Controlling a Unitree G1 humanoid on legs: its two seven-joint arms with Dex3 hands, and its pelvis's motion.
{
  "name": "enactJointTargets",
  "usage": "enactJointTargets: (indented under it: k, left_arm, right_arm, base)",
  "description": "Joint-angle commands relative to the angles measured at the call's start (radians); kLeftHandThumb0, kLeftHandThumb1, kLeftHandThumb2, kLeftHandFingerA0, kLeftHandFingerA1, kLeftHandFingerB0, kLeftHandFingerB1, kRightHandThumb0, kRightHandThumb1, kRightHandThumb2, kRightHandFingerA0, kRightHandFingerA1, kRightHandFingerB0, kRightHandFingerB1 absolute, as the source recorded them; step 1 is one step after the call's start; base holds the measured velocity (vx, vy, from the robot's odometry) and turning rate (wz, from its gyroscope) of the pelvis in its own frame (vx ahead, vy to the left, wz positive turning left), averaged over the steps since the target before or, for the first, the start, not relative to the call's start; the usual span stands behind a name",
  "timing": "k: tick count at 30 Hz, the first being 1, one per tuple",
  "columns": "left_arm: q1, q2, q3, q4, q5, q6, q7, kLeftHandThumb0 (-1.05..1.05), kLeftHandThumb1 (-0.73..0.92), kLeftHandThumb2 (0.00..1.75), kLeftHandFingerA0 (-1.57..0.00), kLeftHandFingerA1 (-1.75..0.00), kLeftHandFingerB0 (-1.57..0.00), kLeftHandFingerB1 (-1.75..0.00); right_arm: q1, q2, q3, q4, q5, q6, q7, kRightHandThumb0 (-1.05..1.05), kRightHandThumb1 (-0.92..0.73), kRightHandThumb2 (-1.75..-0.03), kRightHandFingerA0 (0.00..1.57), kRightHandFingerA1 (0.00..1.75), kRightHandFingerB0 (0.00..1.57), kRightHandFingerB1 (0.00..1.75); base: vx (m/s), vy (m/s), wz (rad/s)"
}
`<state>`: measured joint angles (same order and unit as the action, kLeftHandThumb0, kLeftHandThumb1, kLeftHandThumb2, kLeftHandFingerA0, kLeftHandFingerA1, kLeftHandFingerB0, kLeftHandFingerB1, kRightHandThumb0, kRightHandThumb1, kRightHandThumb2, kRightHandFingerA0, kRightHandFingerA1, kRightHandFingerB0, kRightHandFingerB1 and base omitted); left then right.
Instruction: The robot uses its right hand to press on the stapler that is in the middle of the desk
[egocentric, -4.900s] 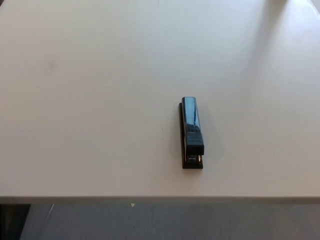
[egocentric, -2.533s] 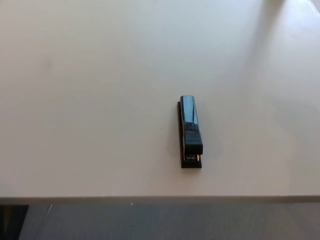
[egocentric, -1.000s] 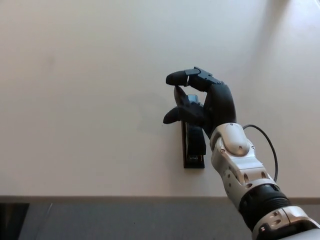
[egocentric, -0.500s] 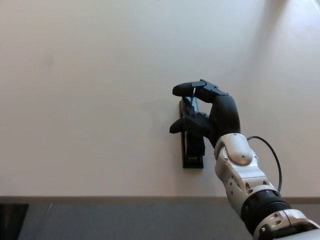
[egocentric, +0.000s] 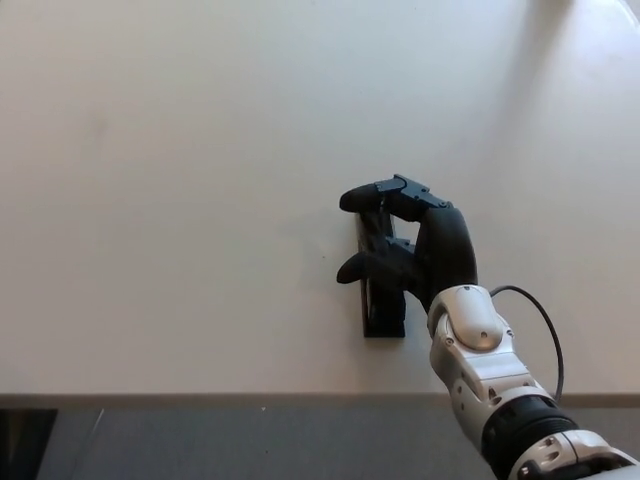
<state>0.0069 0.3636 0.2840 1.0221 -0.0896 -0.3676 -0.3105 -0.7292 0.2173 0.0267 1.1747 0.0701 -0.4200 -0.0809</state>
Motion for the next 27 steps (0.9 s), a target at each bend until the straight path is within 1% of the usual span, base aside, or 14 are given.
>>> enactJointTargets:
  k: [1, 2, 4, 5, 7, 8, 16, 17, 18, 19, 20, 23, 24, 27]
  left_arm:
    - [0.036, 0.012, -0.003, -0.003, -0.001, -0.019, 0.007, -0.53, 0.92, 0.92, -0.1, -0.43, 0.0, -0.2]
    - [0.065, 0.007, -0.004, -0.002, 0.001, -0.031, 0.006, -0.53, 0.85, 1.09, 0.0, -0.44, -0.02, -0.3]
    - [0.107, -0.003, -0.008, -0.008, 0.006, -0.041, 0.011, -0.53, 0.85, 1.09, 0.0, -0.43, -0.03, -0.3]
    - [0.121, -0.006, -0.007, -0.01, 0.003, -0.045, 0.006, -0.5, 0.92, 0.94, -0.1, -0.4, 0.0, -0.21]
    - [0.165, -0.015, -0.006, -0.013, -0.002, -0.065, -0.009, -0.5, 0.92, 0.94, -0.09, -0.38, 0.0, -0.21]
    - [0.197, -0.017, -0.007, -0.018, -0.002, -0.073, -0.014, -0.52, 0.92, 0.94, -0.1, -0.42, 0.0, -0.2]
    - [0.33, -0.035, 0.024, 0.072, -0.037, -0.178, -0.094, -0.5, 0.92, 0.97, -0.04, -0.42, -0.02, -0.29]
    - [0.354, -0.027, 0.011, 0.06, -0.021, -0.201, -0.088, -0.43, 0.92, 0.85, -0.08, -0.4, -0.01, -0.25]
    - [0.381, -0.022, 0.003, 0.054, -0.009, -0.218, -0.085, -0.47, 0.92, 0.97, -0.04, -0.42, -0.03, -0.28]
    - [0.4, -0.022, 0.001, 0.057, -0.007, -0.225, -0.085, -0.47, 0.92, 0.97, -0.04, -0.42, -0.03, -0.28]
    - [0.402, -0.024, 0.007, 0.067, -0.015, -0.208, -0.094, -0.49, 0.92, 0.97, -0.06, -0.42, -0.01, -0.26]
    - [0.4, -0.014, -0.01, 0.115, 0.018, -0.209, -0.053, -0.49, 0.92, 1.0, -0.05, -0.43, -0.02, -0.28]
    - [0.405, -0.016, -0.008, 0.112, 0.015, -0.216, -0.053, -0.22, 0.85, 1.29, -0.01, -0.49, -0.01, -0.49]
    - [0.427, -0.021, -0.006, 0.11, 0.013, -0.24, -0.052, -0.21, 0.86, 1.29, -0.01, -0.49, -0.01, -0.49]
  right_arm:
    - [0.171, 0.057, 0.057, 0.105, -0.085, 0.07, -0.008, -0.16, -0.76, -0.72, 1.24, 1.01, 0.77, 1.18]
    - [0.21, 0.057, 0.078, 0.115, -0.103, 0.069, -0.017, -0.17, -0.76, -0.71, 1.25, 0.99, 0.77, 1.18]
    - [0.264, 0.055, 0.11, 0.131, -0.129, 0.078, -0.043, -0.19, -0.78, -0.68, 1.25, 0.94, 0.75, 1.16]
    - [0.281, 0.055, 0.114, 0.137, -0.13, 0.085, -0.049, -0.18, -0.79, -0.68, 1.25, 0.95, 0.76, 1.07]
    - [0.33, 0.06, 0.106, 0.149, -0.114, 0.096, -0.048, -0.17, -0.78, -0.68, 1.25, 0.97, 0.77, 1.06]
    - [0.367, 0.062, 0.108, 0.155, -0.113, 0.09, -0.047, -0.17, -0.79, -0.65, 1.25, 1.04, 0.75, 1.14]
    - [0.58, 0.06, 0.138, 0.186, -0.123, 0.037, -0.046, -0.18, -0.8, -0.66, 1.26, 1.03, 0.75, 1.18]
    - [0.595, 0.062, 0.127, 0.188, -0.111, 0.034, -0.036, -0.17, -0.78, -0.69, 1.25, 1.03, 0.75, 1.2]
    - [0.617, 0.063, 0.127, 0.191, -0.109, 0.031, -0.034, -0.17, -0.79, -0.69, 1.25, 1.03, 0.74, 1.21]
    - [0.637, 0.063, 0.132, 0.194, -0.113, 0.027, -0.034, -0.17, -0.79, -0.69, 1.25, 1.03, 0.74, 1.21]
    - [0.646, 0.063, 0.13, 0.197, -0.111, 0.034, -0.04, -0.2, -0.81, -0.64, 1.27, 0.94, 0.75, 1.18]
    - [0.668, 0.06, 0.133, 0.204, -0.113, 0.047, -0.054, -0.2, -0.8, -0.64, 1.27, 0.94, 0.76, 1.11]
    - [0.671, 0.062, 0.122, 0.205, -0.101, 0.052, -0.046, -0.17, -0.8, -0.65, 1.26, 0.94, 0.76, 1.15]
    - [0.693, 0.063, 0.121, 0.209, -0.098, 0.053, -0.051, -0.18, -0.8, -0.64, 1.26, 0.91, 0.75, 1.12]
  base:
    - [0.0, 0.0, 0.0]
    - [0.0, 0.0, 0.0]
    - [0.0, 0.0, 0.0]
    - [0.0, 0.0, 0.0]
    - [0.0, 0.0, 0.0]
    - [0.0, 0.0, 0.0]
    - [0.0, 0.0, 0.0]
    - [0.0, 0.0, 0.0]
    - [0.0, 0.0, 0.0]
    - [0.0, 0.0, 0.0]
    - [0.0, 0.0, 0.0]
    - [0.0, 0.0, 0.0]
    - [0.0, 0.0, 0.0]
    - [0.0, 0.0, 0.0]
